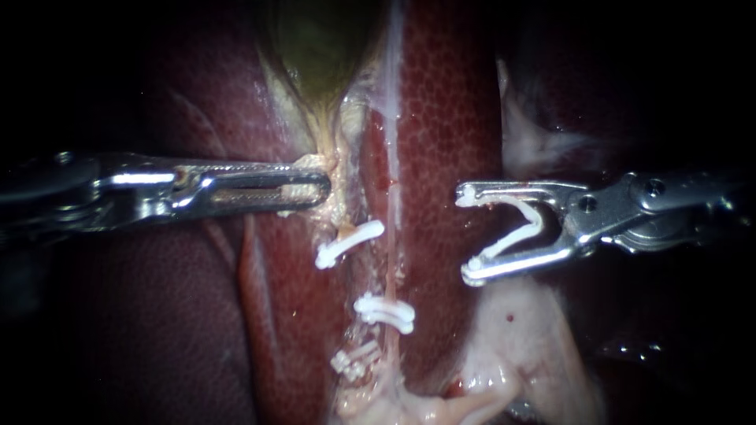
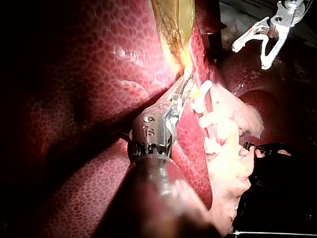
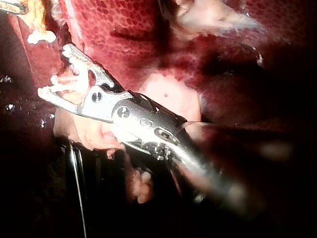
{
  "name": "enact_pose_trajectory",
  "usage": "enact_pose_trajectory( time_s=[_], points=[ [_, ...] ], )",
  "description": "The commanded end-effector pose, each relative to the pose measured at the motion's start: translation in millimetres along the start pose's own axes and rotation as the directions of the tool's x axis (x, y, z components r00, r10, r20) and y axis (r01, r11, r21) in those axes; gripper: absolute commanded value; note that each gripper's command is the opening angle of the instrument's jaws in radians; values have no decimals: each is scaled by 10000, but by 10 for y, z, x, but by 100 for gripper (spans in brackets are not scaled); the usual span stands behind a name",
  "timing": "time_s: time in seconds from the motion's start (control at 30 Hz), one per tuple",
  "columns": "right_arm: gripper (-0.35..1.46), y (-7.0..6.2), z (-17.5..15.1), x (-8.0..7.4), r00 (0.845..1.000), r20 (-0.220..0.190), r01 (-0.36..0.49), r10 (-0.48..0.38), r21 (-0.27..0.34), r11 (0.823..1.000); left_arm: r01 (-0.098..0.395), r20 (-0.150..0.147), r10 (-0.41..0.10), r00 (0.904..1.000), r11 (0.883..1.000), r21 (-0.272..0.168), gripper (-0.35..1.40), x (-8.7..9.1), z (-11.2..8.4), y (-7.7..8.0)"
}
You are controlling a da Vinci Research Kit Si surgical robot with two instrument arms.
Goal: Clipping third clip right tube
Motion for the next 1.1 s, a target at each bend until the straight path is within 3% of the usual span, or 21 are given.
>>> enact_pose_trajectory(
  time_s=[0.03,0.23,0.5,0.83,1.1],
  points=[
    [60,0,0,0,10000,1,2,-2,-1,10000,-1,-1,1,10000,10000,1,-30,0,-1,0],
    [60,-1,2,-3,10000,3,22,-22,-3,10000,2,-43,-1,10000,10000,94,-30,-3,-8,4],
    [60,-1,6,-7,9999,2,105,-105,41,9999,133,-40,-134,9999,9998,-137,-30,-30,-39,15],
    [60,0,9,-8,10000,2,57,-57,32,10000,350,338,-339,9989,9989,-321,-28,-62,-77,25],
    [60,0,11,-9,10000,0,-56,56,23,10000,344,526,-326,9981,9989,-333,-27,-75,-94,23]
  ],
)
